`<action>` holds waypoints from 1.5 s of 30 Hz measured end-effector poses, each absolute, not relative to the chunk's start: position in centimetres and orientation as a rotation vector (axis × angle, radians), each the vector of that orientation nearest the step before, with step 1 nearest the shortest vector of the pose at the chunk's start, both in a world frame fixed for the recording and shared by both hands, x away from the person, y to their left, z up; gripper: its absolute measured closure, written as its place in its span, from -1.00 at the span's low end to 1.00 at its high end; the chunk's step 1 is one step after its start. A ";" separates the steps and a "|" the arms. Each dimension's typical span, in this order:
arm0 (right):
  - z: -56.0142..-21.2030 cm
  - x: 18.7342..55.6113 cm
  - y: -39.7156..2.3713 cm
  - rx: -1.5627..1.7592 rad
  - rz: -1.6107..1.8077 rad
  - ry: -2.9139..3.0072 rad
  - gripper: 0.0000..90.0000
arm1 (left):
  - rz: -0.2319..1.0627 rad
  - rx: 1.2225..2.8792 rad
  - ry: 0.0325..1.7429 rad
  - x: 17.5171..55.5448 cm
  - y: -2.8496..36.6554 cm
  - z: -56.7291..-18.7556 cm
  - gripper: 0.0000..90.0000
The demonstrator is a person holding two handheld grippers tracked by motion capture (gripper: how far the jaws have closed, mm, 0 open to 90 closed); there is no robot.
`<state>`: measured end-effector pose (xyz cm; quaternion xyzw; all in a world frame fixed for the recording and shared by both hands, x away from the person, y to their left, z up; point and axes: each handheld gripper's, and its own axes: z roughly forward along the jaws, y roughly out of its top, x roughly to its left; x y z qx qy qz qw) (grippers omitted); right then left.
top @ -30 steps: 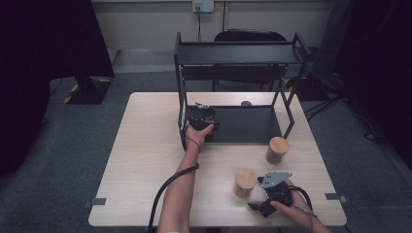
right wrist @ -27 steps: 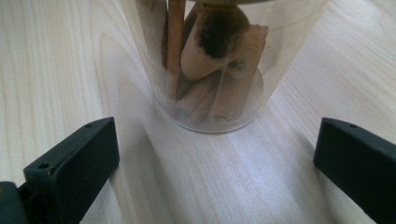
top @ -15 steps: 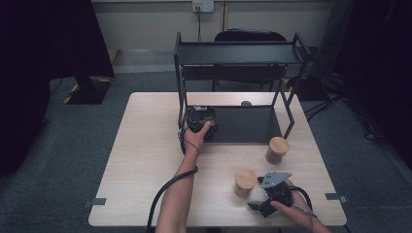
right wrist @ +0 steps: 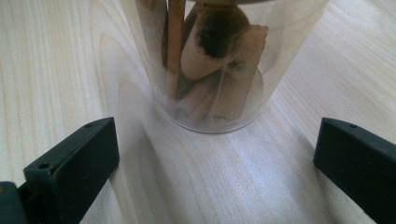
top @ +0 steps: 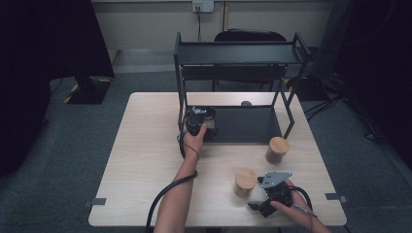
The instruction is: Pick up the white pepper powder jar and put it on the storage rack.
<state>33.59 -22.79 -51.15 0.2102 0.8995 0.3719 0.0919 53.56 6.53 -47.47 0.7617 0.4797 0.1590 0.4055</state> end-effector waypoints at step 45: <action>-51.1 33.6 -22.8 0.625 1.104 2.671 -1.00 | 0.290 1.967 1.018 49.9 7.3 -48.2 -0.94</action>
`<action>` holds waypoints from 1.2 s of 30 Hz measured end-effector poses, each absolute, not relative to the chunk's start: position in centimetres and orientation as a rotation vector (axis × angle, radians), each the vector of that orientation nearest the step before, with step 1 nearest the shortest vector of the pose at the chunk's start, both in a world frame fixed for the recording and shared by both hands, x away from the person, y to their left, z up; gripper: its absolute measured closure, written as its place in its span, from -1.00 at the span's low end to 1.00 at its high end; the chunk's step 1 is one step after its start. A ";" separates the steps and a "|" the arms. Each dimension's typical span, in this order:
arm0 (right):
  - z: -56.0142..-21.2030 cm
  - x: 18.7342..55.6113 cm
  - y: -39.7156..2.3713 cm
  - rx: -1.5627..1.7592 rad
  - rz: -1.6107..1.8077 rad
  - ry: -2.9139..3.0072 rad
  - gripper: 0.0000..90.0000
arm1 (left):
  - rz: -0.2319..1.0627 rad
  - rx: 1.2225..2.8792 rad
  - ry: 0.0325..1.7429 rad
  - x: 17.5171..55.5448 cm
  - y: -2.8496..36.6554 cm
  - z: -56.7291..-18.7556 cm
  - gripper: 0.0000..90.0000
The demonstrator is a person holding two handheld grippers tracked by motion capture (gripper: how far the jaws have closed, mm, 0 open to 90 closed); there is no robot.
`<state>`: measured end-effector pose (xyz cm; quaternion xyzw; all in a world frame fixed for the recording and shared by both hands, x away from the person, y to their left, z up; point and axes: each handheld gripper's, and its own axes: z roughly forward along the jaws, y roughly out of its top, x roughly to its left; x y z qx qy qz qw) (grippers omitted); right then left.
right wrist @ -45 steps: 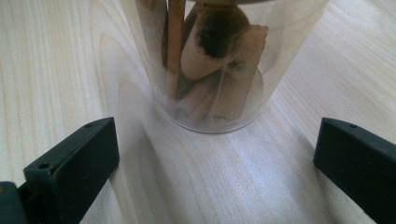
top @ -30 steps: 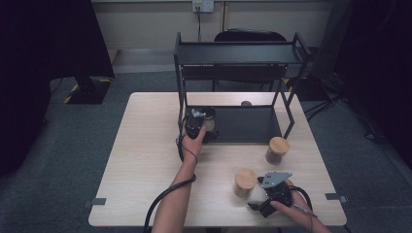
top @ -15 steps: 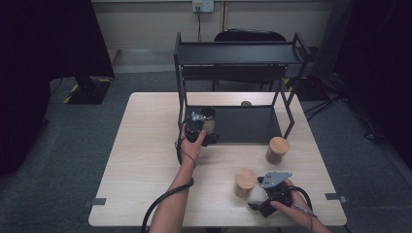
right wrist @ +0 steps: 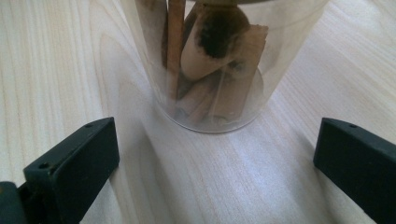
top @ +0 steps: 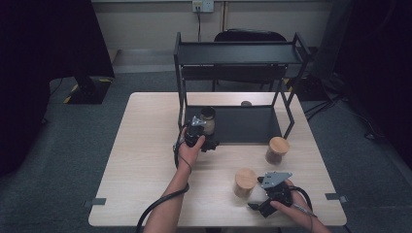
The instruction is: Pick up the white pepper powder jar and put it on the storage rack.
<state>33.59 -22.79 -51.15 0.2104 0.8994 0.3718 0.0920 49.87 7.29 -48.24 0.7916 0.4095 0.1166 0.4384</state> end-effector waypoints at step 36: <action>-51.2 33.6 -22.8 0.625 1.105 2.671 -1.00 | 0.233 1.999 0.939 47.3 9.4 -49.1 -0.94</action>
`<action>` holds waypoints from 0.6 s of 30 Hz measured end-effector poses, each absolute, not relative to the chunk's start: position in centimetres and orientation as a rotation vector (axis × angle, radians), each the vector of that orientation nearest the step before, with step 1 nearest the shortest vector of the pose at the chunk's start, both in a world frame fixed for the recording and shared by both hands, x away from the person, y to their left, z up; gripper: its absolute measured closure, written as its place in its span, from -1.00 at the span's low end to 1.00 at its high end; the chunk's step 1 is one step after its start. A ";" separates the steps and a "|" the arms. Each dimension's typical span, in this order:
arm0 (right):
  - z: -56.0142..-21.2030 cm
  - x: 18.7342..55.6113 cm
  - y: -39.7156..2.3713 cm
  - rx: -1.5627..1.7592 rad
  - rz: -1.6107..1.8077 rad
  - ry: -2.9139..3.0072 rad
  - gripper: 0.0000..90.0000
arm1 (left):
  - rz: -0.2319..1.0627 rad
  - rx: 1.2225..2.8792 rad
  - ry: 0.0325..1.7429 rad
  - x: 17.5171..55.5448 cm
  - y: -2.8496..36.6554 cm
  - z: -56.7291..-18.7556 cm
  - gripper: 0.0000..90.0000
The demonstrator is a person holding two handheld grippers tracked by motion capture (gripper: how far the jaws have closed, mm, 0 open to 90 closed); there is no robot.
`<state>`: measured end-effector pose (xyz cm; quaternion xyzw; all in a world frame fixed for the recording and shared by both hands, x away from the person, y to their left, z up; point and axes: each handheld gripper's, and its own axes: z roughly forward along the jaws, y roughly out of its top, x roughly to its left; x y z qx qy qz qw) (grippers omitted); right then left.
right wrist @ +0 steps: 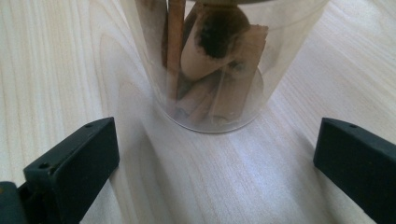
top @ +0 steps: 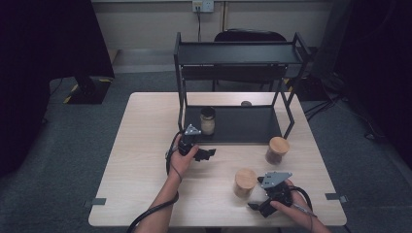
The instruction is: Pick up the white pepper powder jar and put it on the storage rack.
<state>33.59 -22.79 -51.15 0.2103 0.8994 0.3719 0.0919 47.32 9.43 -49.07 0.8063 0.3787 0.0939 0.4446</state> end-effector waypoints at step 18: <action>-51.2 33.6 -22.8 0.624 1.105 2.671 -1.00 | 0.245 2.002 0.923 46.5 10.7 -49.3 -0.94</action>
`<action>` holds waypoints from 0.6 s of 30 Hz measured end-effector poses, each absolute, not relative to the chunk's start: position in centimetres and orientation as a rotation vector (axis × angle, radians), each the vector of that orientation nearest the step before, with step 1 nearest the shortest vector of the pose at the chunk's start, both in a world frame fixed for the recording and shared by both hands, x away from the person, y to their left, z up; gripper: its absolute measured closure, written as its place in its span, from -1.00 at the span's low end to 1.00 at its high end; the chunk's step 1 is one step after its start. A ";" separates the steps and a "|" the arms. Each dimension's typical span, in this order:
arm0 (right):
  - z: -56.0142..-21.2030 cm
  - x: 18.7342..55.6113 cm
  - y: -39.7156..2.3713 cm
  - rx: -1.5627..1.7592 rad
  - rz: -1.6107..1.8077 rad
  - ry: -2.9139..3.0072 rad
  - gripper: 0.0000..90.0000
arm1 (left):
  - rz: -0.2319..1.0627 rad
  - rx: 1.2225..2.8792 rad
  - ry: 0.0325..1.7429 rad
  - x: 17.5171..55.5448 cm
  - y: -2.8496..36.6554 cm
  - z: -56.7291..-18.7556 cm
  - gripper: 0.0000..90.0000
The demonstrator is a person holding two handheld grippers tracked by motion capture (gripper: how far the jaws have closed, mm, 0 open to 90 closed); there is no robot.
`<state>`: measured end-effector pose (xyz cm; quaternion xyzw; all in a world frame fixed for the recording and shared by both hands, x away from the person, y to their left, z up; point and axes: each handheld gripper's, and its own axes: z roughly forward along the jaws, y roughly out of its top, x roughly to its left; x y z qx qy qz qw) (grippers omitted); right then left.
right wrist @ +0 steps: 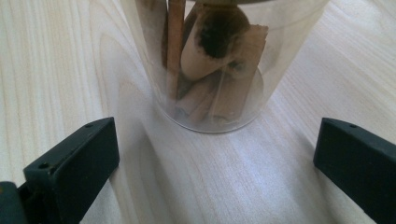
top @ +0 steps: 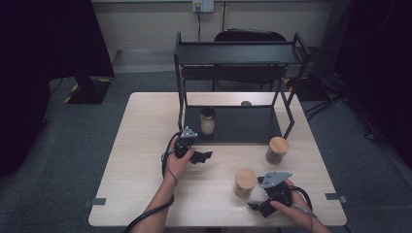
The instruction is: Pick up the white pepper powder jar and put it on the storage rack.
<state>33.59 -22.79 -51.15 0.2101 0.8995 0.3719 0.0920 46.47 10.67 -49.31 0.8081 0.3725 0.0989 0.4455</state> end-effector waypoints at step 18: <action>-51.2 33.6 -22.8 0.624 1.105 2.671 -1.00 | 0.252 2.025 0.906 45.7 11.3 -49.7 -0.94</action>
